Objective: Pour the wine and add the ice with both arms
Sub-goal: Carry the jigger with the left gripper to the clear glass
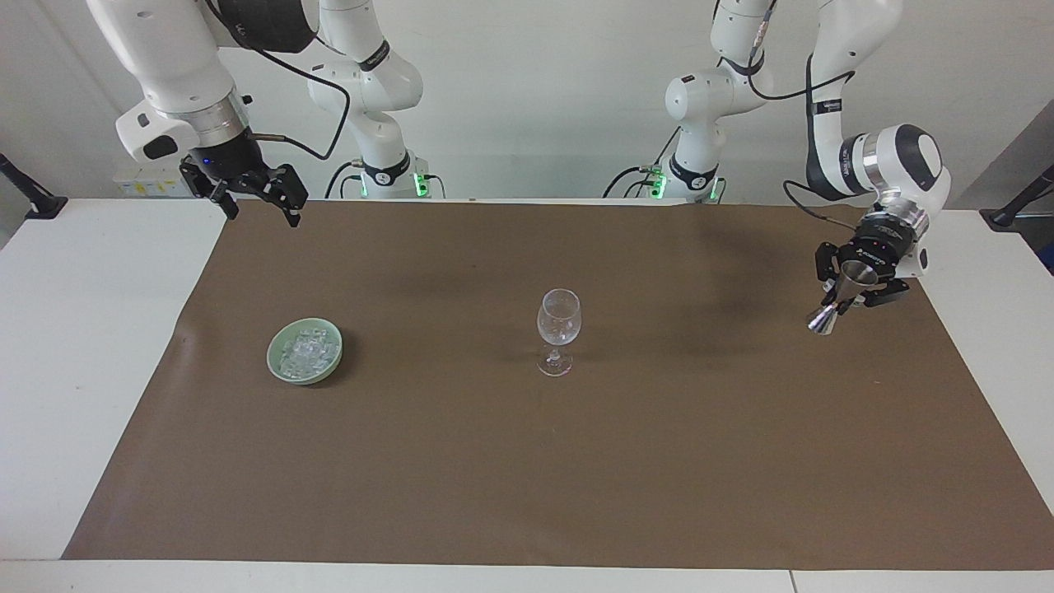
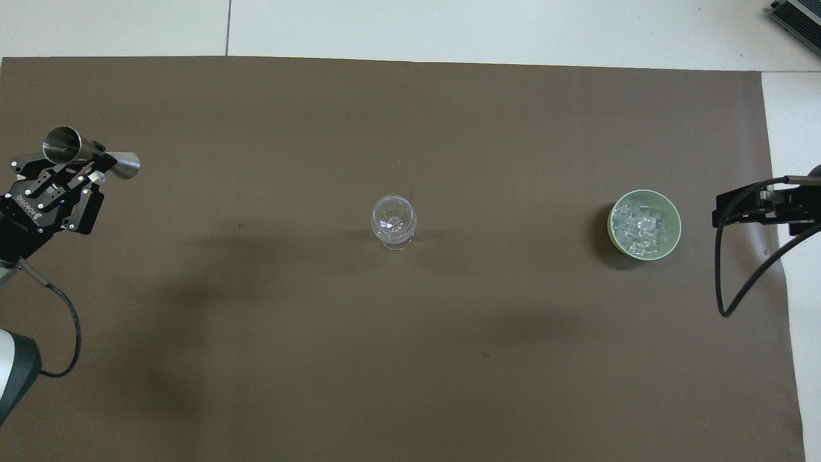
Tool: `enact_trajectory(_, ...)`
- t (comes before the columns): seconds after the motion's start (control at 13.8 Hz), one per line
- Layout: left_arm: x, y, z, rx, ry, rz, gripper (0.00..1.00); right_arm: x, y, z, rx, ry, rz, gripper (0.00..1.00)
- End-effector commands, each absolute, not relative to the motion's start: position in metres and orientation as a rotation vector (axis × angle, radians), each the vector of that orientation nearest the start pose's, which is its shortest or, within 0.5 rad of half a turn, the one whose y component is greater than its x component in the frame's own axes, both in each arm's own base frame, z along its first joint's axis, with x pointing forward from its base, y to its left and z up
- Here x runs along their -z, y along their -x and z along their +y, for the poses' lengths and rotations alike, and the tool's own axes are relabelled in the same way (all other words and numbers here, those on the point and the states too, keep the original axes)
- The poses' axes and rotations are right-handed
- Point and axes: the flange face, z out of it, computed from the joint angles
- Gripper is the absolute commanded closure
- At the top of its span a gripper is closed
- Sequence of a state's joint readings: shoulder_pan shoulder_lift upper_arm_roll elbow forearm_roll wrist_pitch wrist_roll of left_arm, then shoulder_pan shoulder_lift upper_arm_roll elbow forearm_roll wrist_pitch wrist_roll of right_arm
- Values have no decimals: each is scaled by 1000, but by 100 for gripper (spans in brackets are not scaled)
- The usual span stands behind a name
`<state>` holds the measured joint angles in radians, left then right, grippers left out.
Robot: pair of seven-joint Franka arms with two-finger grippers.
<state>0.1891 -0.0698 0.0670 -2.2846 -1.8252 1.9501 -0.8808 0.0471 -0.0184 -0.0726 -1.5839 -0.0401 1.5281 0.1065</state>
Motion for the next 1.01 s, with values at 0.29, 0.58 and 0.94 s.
enact_trajectory(0.29, -463, -519, -45, 628, -747, 1654, 100, -626, -537, -19, -60, 3150, 172, 0)
enact_trajectory(0.58, -471, -516, -124, 545, -832, 1710, 100, -626, -537, -19, -60, 3150, 172, 0)
enact_trajectory(0.94, -469, -497, -199, 421, -915, 1776, 100, -626, -537, -19, -60, 3150, 172, 0)
